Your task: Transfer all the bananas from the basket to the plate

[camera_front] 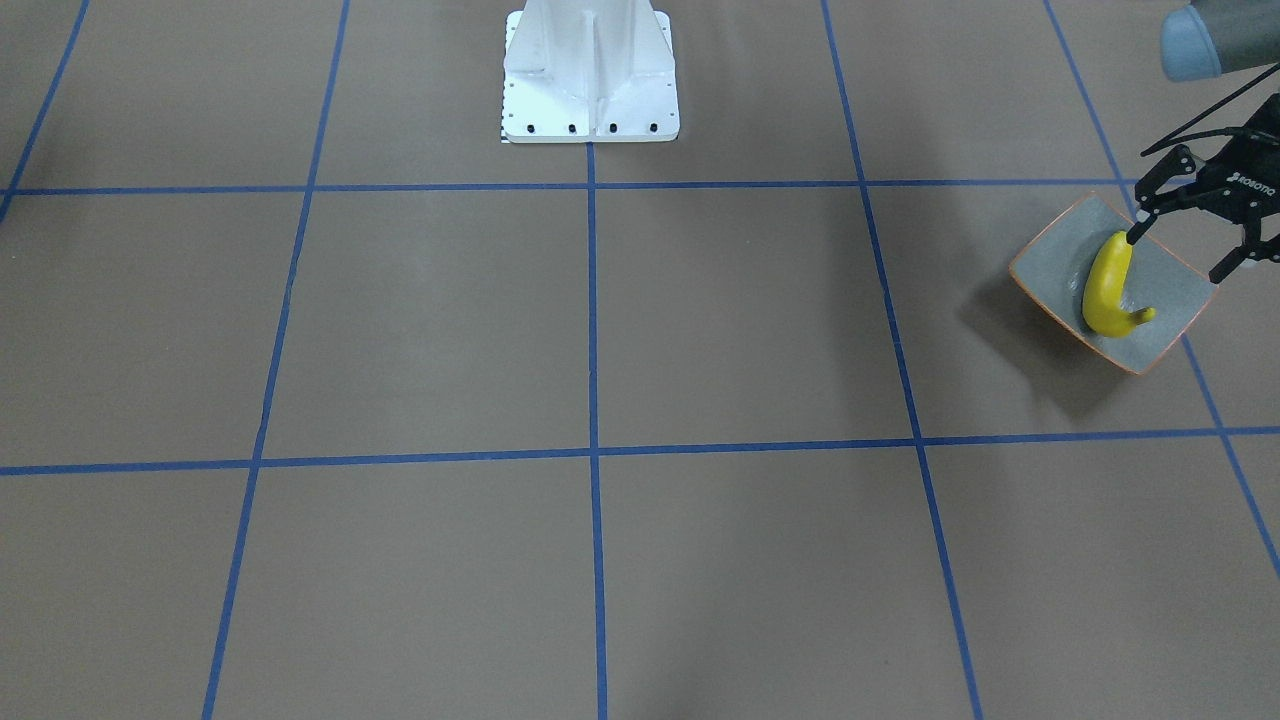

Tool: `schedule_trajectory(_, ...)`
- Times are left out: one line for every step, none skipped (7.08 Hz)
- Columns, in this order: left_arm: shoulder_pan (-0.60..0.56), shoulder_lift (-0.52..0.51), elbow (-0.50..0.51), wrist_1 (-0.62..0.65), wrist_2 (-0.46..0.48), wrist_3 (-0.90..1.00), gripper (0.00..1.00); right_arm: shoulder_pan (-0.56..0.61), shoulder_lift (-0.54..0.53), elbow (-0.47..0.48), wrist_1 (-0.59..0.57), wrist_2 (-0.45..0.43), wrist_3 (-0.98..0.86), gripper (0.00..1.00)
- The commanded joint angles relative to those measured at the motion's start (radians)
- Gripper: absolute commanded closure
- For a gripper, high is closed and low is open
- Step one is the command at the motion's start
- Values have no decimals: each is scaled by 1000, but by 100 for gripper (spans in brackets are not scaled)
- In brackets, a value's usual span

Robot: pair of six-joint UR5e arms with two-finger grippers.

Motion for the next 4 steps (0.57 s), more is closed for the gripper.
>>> schedule_trajectory(2,-7,1,-2,0,0,0,-27,-17,-4,13,-4,-1,29)
schedule_trajectory(2,-10,-1,-2,0,0,0,-27,-42,-4,42,-10,-4,41)
schedule_trajectory(2,-10,1,-2,0,0,0,-27,-54,1,51,-18,-4,66)
schedule_trajectory(2,-10,1,-2,0,0,0,-27,-56,8,53,-18,-9,100)
